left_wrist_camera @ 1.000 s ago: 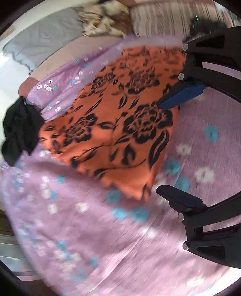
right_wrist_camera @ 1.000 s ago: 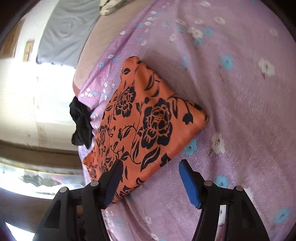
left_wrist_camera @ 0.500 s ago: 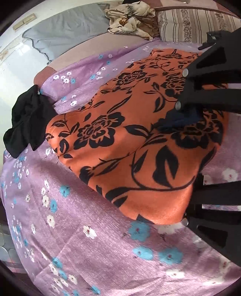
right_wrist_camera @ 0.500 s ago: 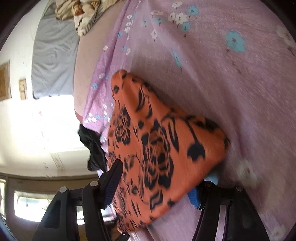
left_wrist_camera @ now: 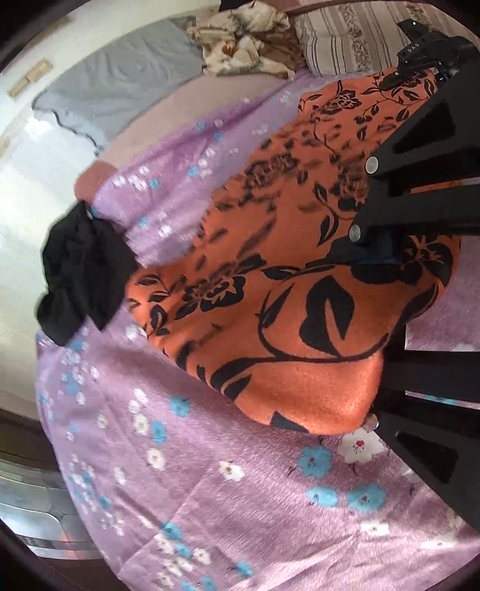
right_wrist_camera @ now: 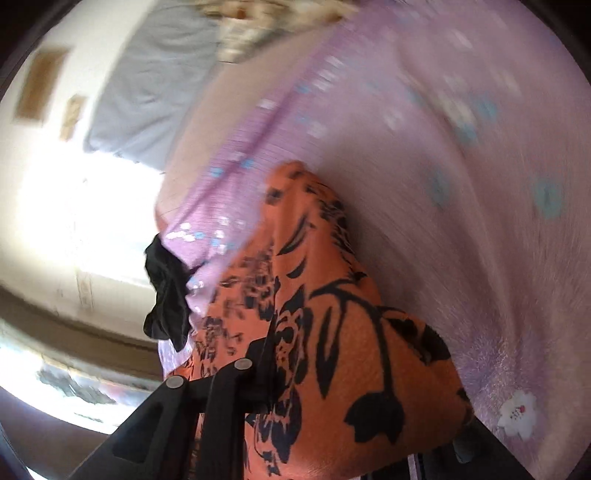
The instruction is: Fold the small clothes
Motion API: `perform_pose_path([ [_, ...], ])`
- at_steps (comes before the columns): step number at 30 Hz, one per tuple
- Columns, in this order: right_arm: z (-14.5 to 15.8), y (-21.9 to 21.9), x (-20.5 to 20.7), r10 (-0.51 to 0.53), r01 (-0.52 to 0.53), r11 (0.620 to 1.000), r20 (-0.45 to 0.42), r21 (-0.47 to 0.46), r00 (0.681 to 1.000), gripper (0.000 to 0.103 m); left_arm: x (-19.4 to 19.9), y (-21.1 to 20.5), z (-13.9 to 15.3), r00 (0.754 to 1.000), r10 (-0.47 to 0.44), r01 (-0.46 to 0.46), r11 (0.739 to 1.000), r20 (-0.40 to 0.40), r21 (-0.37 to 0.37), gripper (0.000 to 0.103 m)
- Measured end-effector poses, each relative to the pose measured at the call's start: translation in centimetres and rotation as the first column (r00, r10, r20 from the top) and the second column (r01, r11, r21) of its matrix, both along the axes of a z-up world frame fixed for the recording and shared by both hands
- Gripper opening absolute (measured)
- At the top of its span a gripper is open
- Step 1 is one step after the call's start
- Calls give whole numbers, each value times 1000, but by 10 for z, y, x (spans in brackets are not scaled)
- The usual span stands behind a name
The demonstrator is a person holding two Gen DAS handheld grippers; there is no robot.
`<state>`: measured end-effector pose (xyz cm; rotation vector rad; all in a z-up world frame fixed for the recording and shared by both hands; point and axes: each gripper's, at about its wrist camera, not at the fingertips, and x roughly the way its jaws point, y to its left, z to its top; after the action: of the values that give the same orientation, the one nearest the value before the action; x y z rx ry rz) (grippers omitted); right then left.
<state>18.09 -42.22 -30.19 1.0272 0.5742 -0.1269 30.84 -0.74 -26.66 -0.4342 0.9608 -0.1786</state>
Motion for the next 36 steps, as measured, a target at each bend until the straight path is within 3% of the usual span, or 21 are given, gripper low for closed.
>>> perform_pose_path([
  [3,21,18,-20,28,-26,994,18,-104,999,20,-21,7,16,999,-25,24,999,39,21,20],
  [5,26,24,-37,36,-35,992,7,-123,999,20,-37,13,19,999,-38,37,999,38,16,20],
  [9,23,28,-74,32,-35,992,-24,-123,999,20,-66,21,7,998,-58,60,996,-33,73,22],
  [12,5,29,-90,39,-47,996,-102,-80,994,20,-77,29,-12,990,-51,69,989,-135,130,34],
  [15,-30,21,-90,45,-35,998,-238,47,970,25,-80,48,-9,987,-34,47,995,-154,82,38],
  [17,-37,13,-94,32,-4,991,-212,132,977,29,-88,57,2,993,-22,35,993,-115,110,38],
  [19,-33,11,-95,30,0,991,-215,137,976,38,-102,66,18,999,3,2,988,-35,157,38],
  [21,-31,11,-99,24,3,988,-179,152,984,66,-115,68,28,1000,12,-16,980,25,199,42],
  [25,-30,11,-108,-7,33,986,-159,161,987,70,-134,62,59,968,38,-129,923,246,363,48],
  [28,-35,8,-113,-16,44,979,-143,200,990,70,-142,53,75,932,17,-178,891,362,417,65],
  [32,-41,1,-116,-30,61,969,-132,238,991,70,-137,46,71,942,-33,-123,891,333,436,65],
  [36,-37,6,-111,-29,58,976,-139,211,990,71,-127,35,60,959,-51,-80,895,280,439,65],
])
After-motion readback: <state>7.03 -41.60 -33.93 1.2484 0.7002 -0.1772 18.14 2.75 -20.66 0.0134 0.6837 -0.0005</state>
